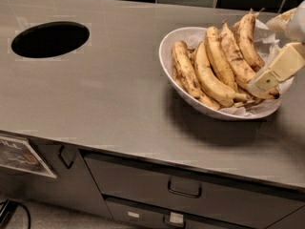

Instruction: Pick banana from white bowl

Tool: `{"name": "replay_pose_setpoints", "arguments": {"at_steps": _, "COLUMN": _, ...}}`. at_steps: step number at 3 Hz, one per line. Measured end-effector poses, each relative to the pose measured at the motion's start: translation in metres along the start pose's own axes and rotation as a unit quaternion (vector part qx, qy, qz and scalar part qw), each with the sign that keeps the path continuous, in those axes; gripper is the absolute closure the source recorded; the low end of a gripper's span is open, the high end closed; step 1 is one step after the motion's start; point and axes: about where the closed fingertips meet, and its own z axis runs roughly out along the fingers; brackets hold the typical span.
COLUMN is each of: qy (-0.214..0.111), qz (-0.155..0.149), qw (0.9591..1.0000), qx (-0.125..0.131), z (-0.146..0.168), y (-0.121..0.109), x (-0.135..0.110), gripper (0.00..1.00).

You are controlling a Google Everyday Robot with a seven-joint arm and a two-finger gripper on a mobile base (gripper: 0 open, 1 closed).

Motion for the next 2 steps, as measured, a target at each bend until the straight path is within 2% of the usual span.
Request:
{"name": "replay_pose_setpoints", "arguments": {"at_steps": 1, "qy": -0.024, "qz": 0.007, "qw": 0.9996, "qx": -0.01, "z": 0.0035, "y": 0.0026, "x": -0.0107, "gripper": 0.0}}
{"name": "replay_pose_setpoints", "arguments": {"at_steps": 2, "qy": -0.024, "qz": 0.007, "qw": 0.9996, "qx": -0.01, "z": 0.0035, "y": 0.0026, "x": -0.0106, "gripper": 0.0}}
